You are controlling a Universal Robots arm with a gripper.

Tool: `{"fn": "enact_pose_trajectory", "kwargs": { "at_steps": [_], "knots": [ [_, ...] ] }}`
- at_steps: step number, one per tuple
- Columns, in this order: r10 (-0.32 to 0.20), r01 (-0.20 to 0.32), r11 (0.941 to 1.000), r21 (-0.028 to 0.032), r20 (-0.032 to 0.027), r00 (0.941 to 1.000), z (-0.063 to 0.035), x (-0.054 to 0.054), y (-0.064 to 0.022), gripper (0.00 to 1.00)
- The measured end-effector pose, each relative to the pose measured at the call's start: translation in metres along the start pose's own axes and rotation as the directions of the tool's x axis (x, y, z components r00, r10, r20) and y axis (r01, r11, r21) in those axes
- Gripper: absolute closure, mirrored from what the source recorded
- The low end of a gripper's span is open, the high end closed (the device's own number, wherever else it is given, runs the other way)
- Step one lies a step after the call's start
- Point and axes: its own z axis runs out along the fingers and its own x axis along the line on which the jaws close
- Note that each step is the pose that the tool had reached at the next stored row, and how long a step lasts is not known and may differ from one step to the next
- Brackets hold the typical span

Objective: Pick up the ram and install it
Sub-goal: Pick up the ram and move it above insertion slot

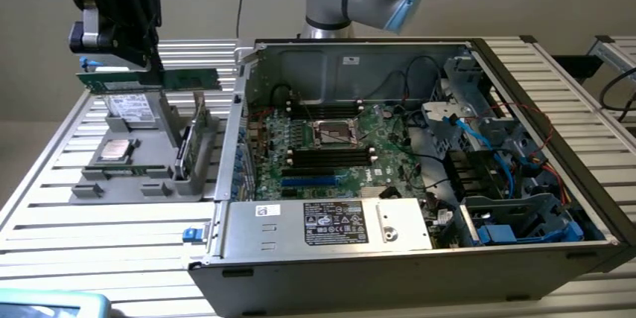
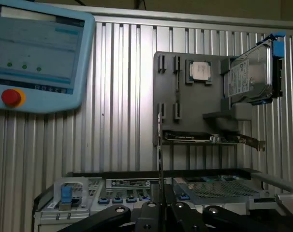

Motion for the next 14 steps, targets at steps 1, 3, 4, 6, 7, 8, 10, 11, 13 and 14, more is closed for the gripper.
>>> {"fn": "enact_pose_trajectory", "kwargs": {
  "at_steps": [1, 3, 4, 6, 7, 8, 10, 11, 13, 14],
  "knots": [
    [0.0, 0.0, 1.0, -0.0001, 0.0004, 1.0, -0.0005, 0.001, -0.0049, 0.86],
    [0.0, 0.0, 1.0, -0.0001, 0.0004, 1.0, -0.0012, 0.003, -0.0139, 0.86],
    [0.0, 0.0, 1.0, -0.0001, 0.0004, 1.0, -0.0015, 0.004, -0.0183, 0.86],
    [0.0, 0.0, 1.0, -0.0001, 0.0004, 1.0, -0.002, 0.005, -0.0274, 0.86],
    [0.0, 0.0, 1.0, -0.0001, 0.0004, 1.0, -0.0022, 0.006, -0.0323, 0.86],
    [0.0, 0.0, 1.0, -0.0001, 0.0004, 1.0, -0.0024, 0.006, -0.0368, 0.86],
    [0.0, 0.0, 1.0, -0.0001, 0.0005, 1.0, -0.0026, 0.007, -0.0458, 0.86],
    [0.0, 0.0, 1.0, -0.0001, 0.0005, 1.0, -0.0028, 0.007, -0.0503, 0.86],
    [0.0, 0.0, 1.0, -0.0001, 0.0008, 1.0, -0.0029, 0.008, -0.0593, 0.86],
    [0.0, 0.0, 1.0, -0.0001, 0.0011, 1.0, -0.003, 0.008, -0.0638, 0.86]
  ]
}}
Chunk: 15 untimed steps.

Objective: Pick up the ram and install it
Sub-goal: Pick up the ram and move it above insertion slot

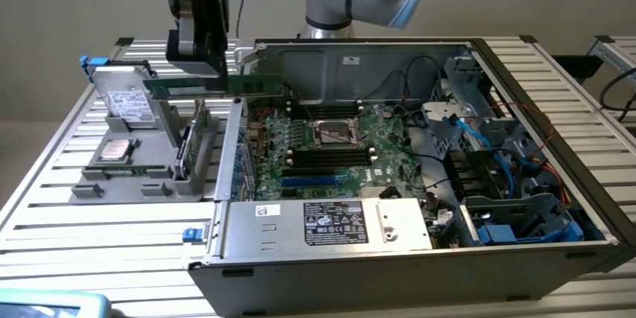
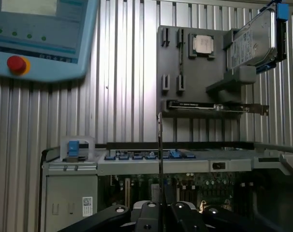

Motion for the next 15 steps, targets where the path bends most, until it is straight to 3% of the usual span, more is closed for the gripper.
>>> {"fn": "enact_pose_trajectory", "kwargs": {
  "at_steps": [15],
  "knots": [
    [0.0, 0.0, 1.0, -0.0001, 0.002, 1.0, 0.0023, 0.0, -0.0687, 0.86]
  ]
}}
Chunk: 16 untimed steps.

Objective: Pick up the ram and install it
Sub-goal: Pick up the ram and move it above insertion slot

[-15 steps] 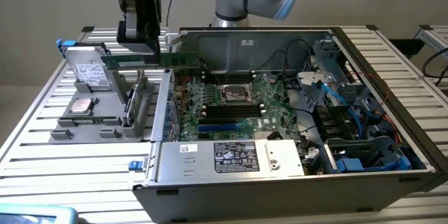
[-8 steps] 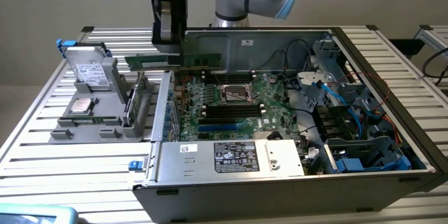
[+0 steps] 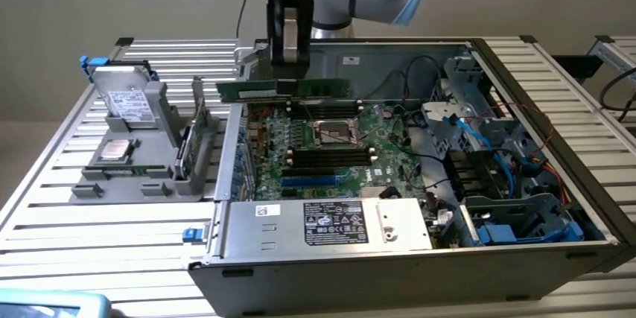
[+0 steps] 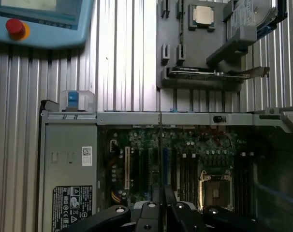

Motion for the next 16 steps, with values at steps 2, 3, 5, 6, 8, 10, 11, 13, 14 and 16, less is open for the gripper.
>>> {"fn": "enact_pose_trajectory", "kwargs": {
  "at_steps": [2, 3, 5, 6, 8, 10, 11, 13, 14, 16],
  "knots": [
    [0.0, 0.0, 1.0, 0.0, 0.0, 1.0, 0.001, 0.0, -0.009, 0.86],
    [0.0, 0.0, 1.0, 0.0, 0.0, 1.0, 0.0016, -0.001, -0.0136, 0.86],
    [0.0, 0.0, 1.0, 0.0, 0.0, 1.0, 0.003, -0.001, -0.0227, 0.86],
    [0.0, 0.0, 1.0, 0.0001, 0.0, 1.0, 0.0038, -0.001, -0.0274, 0.86],
    [0.0, 0.0, 1.0, 0.0, 0.0, 1.0, 0.0062, -0.002, -0.037, 0.86],
    [0.0, 0.0, 1.0, 0.0, 0.0, 1.0, 0.0092, -0.003, -0.0461, 0.86],
    [0.0, 0.0, 1.0, 0.0, 0.0001, 1.0, 0.0108, -0.003, -0.0507, 0.86],
    [0.0, 0.0, 1.0, 0.0001, 0.0001, 1.0, 0.0142, -0.005, -0.0603, 0.86],
    [0.0, 0.0, 1.0, 0.0001, 0.0, 1.0, 0.0159, -0.007, -0.0648, 0.86],
    [0.0, 0.0, 1.0, 0.0, 0.0001, 1.0, 0.0197, -0.011, -0.072, 0.86]
  ]
}}
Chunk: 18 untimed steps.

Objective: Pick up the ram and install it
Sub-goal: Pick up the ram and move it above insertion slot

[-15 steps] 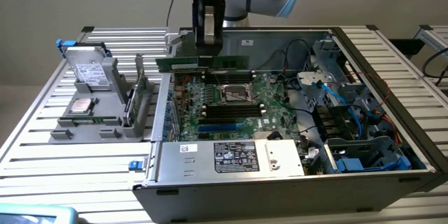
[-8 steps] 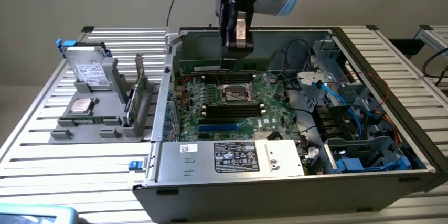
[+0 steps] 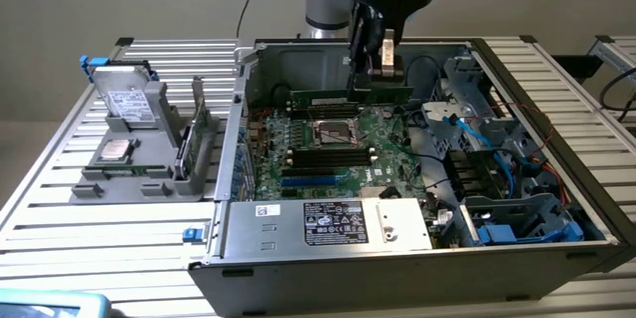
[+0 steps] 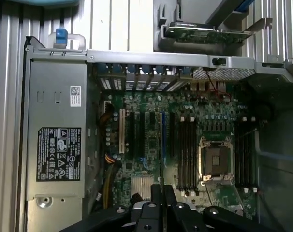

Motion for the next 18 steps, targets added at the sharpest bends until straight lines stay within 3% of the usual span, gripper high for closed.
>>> {"fn": "enact_pose_trajectory", "kwargs": {
  "at_steps": [7, 16, 18],
  "knots": [
    [0.0, 0.0, 1.0, -0.0005, -0.0001, 1.0, 0.0151, -0.022, -0.0075, 0.86],
    [0.0, 0.0, 1.0, -0.0005, -0.0001, 1.0, 0.0366, -0.06, -0.0081, 0.86],
    [0.0, 0.0, 1.0, 0.0005, -0.0001, 1.0, 0.0411, -0.066, -0.005, 0.86]
  ]
}}
